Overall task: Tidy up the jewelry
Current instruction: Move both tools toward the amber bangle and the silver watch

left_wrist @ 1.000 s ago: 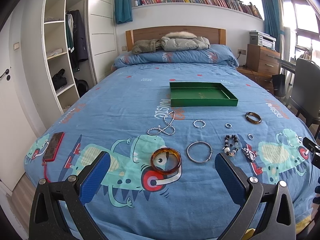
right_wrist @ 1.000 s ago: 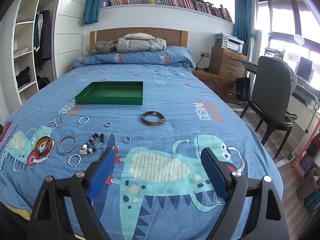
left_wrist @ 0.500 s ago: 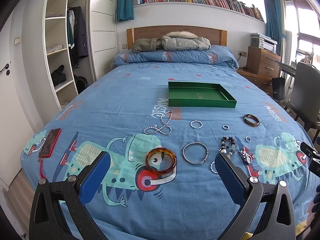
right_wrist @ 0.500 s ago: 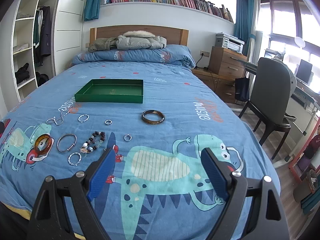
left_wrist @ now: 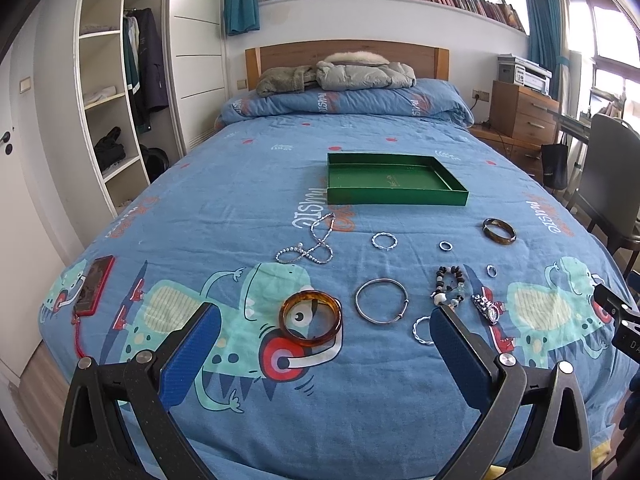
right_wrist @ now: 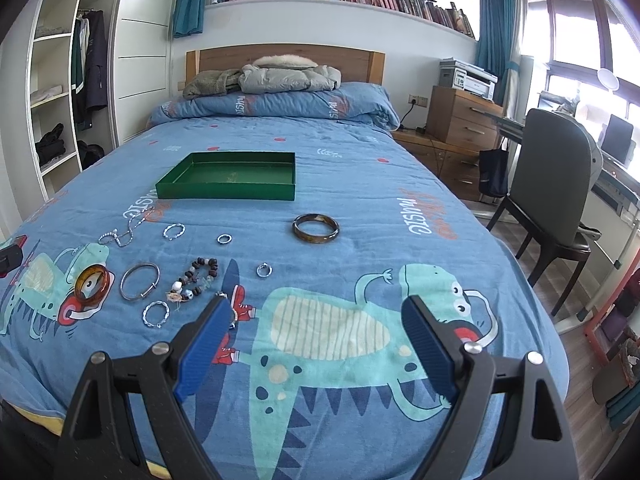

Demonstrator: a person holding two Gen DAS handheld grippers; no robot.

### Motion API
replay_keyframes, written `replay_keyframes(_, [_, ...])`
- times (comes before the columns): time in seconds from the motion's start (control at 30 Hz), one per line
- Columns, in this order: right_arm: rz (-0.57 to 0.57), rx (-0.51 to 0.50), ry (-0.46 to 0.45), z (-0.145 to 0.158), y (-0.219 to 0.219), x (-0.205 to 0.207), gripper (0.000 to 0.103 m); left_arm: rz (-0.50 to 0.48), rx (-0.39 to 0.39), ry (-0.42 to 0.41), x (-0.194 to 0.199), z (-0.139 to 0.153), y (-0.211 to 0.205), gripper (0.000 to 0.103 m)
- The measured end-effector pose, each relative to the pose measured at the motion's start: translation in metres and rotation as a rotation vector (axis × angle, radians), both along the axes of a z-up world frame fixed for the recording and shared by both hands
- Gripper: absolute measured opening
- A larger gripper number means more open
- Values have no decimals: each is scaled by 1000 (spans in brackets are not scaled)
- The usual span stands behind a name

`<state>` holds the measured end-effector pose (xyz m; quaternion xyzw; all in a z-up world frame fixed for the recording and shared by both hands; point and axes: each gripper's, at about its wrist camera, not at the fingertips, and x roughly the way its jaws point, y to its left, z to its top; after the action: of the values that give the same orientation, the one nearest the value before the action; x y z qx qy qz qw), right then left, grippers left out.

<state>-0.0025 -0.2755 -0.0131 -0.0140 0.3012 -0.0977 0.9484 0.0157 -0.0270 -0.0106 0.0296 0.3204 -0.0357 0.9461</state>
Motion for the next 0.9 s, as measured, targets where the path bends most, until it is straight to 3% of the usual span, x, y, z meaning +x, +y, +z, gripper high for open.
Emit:
replay_keyframes(0.53, [17, 27, 27, -16, 1, 23, 87, 32, -32, 69, 28, -20, 21, 103])
replay_keyframes(0.9, [61, 76, 48, -39, 8, 44, 87, 28, -49, 137, 46, -53, 41, 103])
